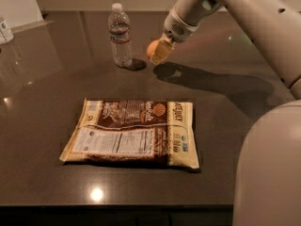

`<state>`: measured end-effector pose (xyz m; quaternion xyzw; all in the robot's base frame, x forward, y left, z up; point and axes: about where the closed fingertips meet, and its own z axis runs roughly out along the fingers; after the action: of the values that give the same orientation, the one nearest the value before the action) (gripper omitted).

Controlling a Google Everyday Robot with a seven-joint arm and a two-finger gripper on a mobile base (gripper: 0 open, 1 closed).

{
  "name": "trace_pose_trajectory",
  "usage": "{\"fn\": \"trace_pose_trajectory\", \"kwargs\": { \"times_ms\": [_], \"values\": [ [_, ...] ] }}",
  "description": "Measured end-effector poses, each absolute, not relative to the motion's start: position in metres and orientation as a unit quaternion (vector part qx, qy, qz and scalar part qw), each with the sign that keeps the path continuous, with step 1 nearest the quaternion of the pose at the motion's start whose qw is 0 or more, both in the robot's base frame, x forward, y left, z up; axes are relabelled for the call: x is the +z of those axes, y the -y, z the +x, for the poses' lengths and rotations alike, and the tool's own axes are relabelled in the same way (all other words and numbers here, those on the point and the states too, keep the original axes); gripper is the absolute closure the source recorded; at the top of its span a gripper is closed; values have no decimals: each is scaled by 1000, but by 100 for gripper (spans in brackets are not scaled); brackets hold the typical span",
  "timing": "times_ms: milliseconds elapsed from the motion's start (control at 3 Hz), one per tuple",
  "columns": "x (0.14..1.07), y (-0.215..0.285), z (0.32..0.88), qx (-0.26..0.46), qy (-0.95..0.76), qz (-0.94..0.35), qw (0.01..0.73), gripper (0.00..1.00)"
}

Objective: Move orange near water bottle

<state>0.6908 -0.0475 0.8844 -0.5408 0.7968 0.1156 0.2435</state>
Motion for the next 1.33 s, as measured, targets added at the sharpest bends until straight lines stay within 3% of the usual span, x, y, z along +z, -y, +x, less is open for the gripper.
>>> {"fn": "trace_pose_trajectory", "kwargs": {
  "times_ms": [333,667,1333],
  "values": [
    [869,30,700,121,-796,-546,233,100],
    [858,18,707,123,-796,-547,229,82],
    [847,0,715,133,-788,-556,230,35]
  ]
}}
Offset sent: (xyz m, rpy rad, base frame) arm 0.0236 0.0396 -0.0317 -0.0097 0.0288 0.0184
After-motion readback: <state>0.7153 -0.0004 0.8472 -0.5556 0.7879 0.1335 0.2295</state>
